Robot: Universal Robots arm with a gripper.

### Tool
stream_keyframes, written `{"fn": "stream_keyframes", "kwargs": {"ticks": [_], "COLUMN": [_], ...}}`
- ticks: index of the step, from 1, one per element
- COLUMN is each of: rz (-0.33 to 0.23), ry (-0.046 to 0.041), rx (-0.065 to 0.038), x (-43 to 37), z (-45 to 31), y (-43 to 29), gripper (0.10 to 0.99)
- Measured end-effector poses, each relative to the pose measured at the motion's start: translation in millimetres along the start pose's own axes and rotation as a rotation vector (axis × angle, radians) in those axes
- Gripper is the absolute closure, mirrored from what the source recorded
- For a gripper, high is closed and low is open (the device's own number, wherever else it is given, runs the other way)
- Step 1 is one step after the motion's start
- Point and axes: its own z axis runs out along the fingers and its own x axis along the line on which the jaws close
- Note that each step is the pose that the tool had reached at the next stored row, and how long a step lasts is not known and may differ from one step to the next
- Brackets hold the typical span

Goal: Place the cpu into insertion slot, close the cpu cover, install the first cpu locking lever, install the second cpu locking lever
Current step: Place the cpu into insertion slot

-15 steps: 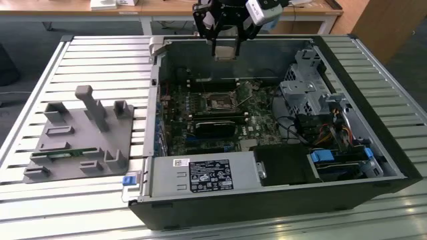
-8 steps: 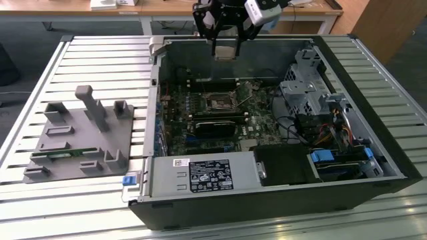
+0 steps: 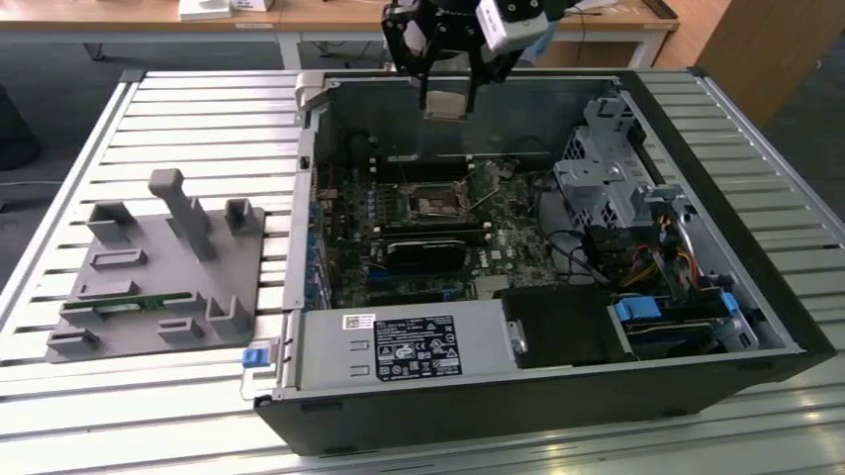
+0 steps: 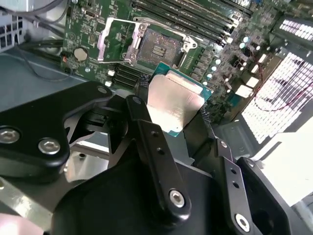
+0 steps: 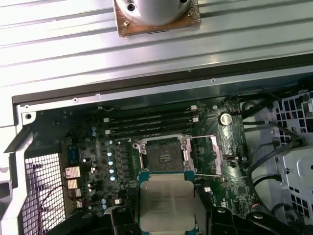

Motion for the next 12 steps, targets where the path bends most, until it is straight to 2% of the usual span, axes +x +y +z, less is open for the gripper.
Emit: {"fn": "stream_keyframes", "kwargs": {"ticks": [12], "rz": [0.115], "ry": [-0.0102], "rx": [-0.002], "x": [0.0], "z": [1.5], "y": [0.0], "gripper": [0.549]}}
